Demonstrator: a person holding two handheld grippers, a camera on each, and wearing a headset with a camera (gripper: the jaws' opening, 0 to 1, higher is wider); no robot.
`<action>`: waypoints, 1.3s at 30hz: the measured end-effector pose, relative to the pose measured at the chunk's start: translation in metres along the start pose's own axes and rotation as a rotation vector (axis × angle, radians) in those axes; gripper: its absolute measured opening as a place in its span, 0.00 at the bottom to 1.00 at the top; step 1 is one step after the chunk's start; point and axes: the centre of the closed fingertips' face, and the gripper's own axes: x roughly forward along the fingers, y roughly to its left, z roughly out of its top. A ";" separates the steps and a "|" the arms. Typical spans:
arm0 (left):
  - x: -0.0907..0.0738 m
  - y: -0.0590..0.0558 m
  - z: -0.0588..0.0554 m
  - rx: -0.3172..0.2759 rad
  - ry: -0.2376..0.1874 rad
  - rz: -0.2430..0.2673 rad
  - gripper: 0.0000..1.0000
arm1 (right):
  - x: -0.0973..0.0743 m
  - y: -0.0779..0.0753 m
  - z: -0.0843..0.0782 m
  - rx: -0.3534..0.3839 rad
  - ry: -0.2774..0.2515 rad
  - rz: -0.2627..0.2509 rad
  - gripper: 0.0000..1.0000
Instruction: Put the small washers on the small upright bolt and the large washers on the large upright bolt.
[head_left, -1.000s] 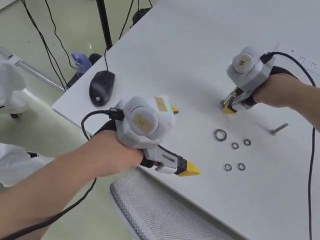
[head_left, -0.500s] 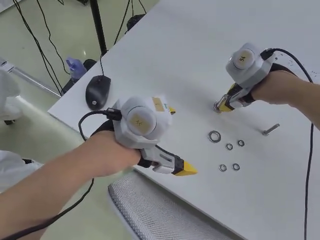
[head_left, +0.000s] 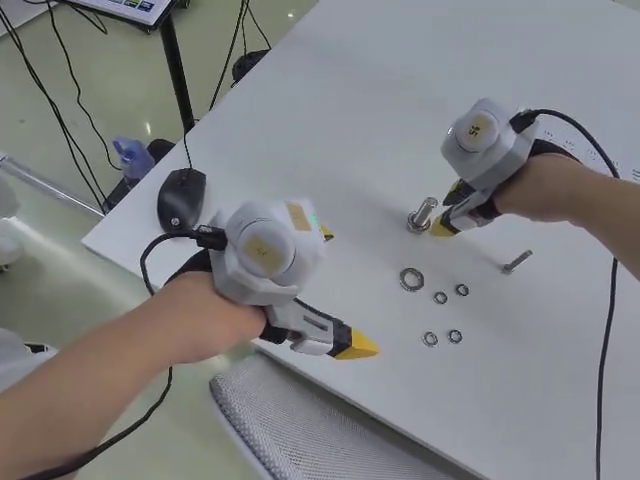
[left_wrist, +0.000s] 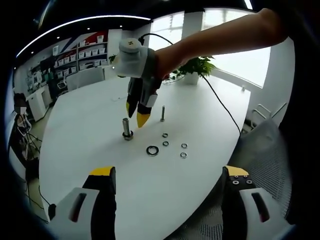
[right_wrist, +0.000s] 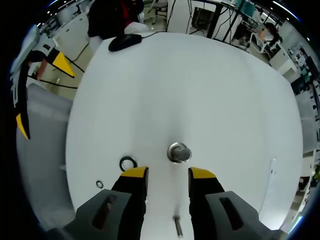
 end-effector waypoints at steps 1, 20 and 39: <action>-0.001 -0.001 0.001 0.000 0.002 0.001 0.88 | -0.001 0.002 -0.002 0.002 0.002 -0.002 0.33; -0.003 0.001 0.008 0.036 -0.009 0.011 0.90 | -0.013 0.048 -0.008 0.028 -0.031 0.040 0.37; -0.001 0.000 0.006 0.023 -0.025 0.021 0.93 | 0.012 0.066 -0.006 -0.001 -0.048 0.077 0.42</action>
